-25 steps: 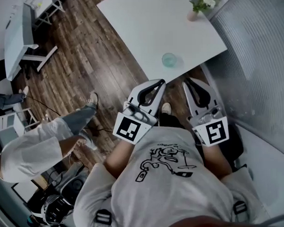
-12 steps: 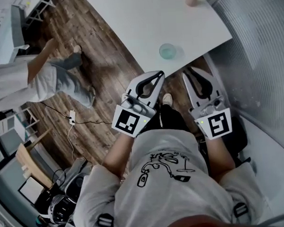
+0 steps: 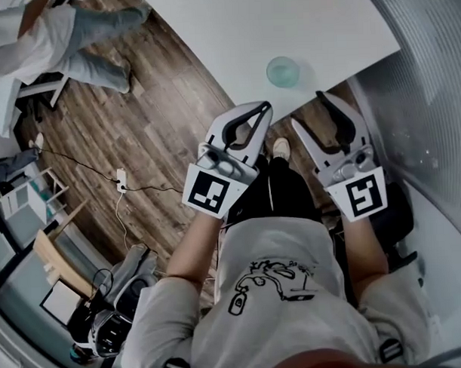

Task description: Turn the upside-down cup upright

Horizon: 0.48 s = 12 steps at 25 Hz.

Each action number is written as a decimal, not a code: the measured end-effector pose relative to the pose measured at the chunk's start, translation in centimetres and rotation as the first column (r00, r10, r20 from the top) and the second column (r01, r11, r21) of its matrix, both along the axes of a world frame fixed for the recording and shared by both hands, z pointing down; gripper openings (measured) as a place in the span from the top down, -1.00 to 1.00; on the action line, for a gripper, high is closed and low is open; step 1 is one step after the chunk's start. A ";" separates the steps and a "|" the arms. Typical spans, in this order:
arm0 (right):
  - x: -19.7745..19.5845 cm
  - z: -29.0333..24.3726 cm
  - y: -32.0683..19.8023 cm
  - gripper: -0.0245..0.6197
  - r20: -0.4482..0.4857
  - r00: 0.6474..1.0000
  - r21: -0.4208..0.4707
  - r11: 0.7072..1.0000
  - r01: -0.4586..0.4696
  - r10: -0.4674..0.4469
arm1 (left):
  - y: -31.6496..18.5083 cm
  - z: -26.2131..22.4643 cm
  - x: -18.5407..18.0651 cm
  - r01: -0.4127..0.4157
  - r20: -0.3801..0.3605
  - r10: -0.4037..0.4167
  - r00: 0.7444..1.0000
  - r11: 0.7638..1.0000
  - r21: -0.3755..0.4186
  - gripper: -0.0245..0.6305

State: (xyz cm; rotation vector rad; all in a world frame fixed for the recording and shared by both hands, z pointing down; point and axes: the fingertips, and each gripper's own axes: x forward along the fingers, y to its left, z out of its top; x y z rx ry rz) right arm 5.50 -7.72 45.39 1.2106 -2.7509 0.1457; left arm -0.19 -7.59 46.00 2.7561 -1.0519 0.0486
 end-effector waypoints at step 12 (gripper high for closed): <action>0.9 7.3 -2.2 -0.05 0.013 0.999 -0.028 0.999 -0.041 0.041 | -2.0 6.0 -0.5 0.016 0.017 -0.016 1.000 1.000 -0.003 0.91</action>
